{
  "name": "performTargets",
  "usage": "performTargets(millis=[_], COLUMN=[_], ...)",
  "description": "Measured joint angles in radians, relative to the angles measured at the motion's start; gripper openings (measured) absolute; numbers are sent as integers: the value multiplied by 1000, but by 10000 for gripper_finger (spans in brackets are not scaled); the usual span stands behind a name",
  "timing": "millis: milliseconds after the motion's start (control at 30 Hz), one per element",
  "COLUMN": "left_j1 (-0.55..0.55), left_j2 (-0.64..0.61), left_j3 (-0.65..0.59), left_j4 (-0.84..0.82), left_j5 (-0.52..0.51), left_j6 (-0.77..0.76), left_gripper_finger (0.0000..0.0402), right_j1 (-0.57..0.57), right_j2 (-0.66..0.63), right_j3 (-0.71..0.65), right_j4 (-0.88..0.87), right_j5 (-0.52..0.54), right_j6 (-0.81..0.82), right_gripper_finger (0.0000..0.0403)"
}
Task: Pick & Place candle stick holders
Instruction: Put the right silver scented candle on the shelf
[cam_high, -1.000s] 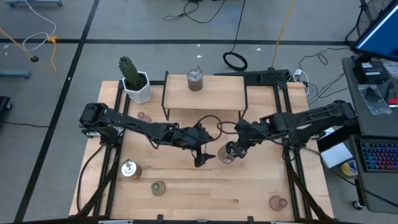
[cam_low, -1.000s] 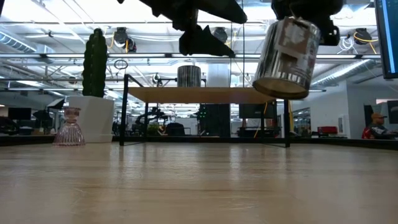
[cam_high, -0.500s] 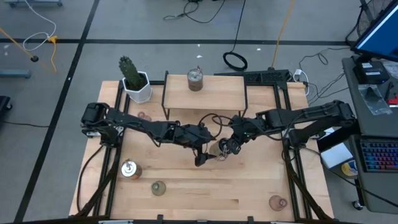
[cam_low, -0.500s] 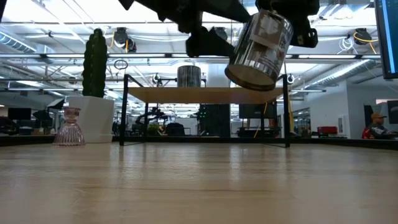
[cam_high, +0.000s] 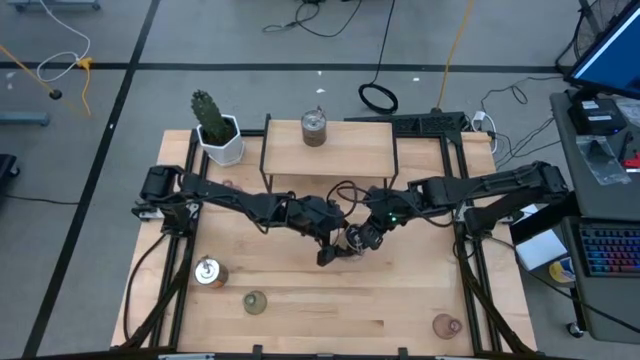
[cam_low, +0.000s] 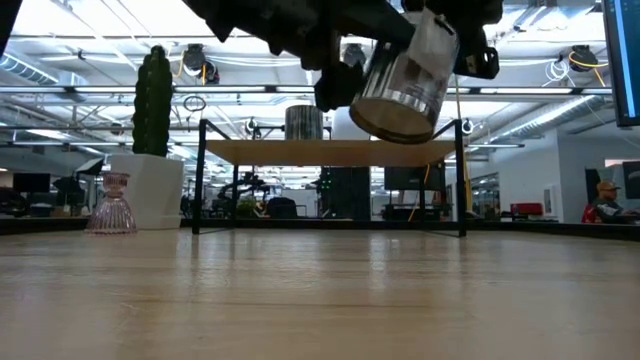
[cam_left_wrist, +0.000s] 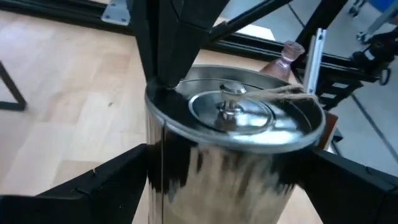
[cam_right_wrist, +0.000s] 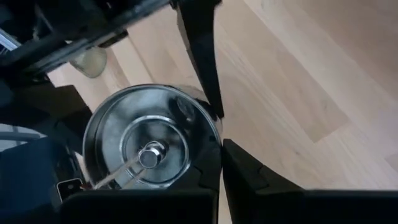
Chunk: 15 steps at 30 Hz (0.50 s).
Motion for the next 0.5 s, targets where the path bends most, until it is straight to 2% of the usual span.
performTargets(millis=[167,500], left_j1=[7,2], left_j2=[1,1], left_j3=[0,0], left_j4=[3,2], left_j5=[44,30], left_j6=[1,22], left_gripper_finger=[390,390], right_j1=[0,-6], right_j2=[9,10], right_j3=[0,0], right_j4=[29,79], right_j5=[-3,-6], right_j6=[-2,-2], right_gripper_finger=[0,0])
